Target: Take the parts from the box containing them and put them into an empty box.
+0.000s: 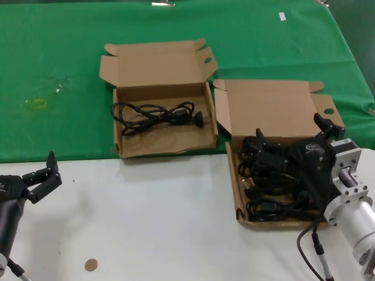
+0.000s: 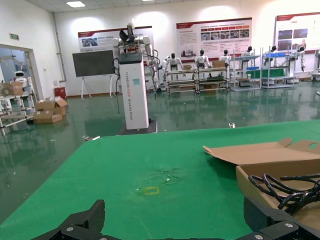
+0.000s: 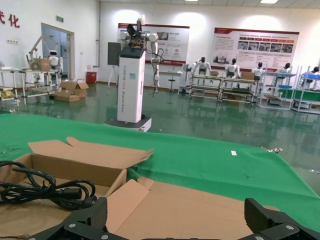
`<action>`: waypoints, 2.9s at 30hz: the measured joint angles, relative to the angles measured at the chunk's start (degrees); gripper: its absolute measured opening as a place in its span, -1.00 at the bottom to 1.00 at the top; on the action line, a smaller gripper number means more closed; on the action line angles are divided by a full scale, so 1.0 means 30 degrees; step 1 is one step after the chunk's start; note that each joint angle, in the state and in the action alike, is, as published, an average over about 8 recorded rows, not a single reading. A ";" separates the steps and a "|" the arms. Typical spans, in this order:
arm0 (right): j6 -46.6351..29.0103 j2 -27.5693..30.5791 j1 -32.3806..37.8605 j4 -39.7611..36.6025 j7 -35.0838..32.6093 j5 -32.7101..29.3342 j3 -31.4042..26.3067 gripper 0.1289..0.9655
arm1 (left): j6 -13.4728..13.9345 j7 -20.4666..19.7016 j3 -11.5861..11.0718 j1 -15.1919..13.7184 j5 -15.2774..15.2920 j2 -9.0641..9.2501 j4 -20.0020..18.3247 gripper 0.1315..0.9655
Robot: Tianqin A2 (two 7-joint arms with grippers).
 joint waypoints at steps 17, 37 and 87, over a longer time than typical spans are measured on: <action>0.0000 0.0000 0.0000 0.0000 0.0000 0.0000 0.0000 1.00 | 0.0000 0.0000 0.0000 0.0000 0.0000 0.0000 0.0000 1.00; 0.0000 0.0000 0.0000 0.0000 0.0000 0.0000 0.0000 1.00 | 0.0000 0.0000 0.0000 0.0000 0.0000 0.0000 0.0000 1.00; 0.0000 0.0000 0.0000 0.0000 0.0000 0.0000 0.0000 1.00 | 0.0000 0.0000 0.0000 0.0000 0.0000 0.0000 0.0000 1.00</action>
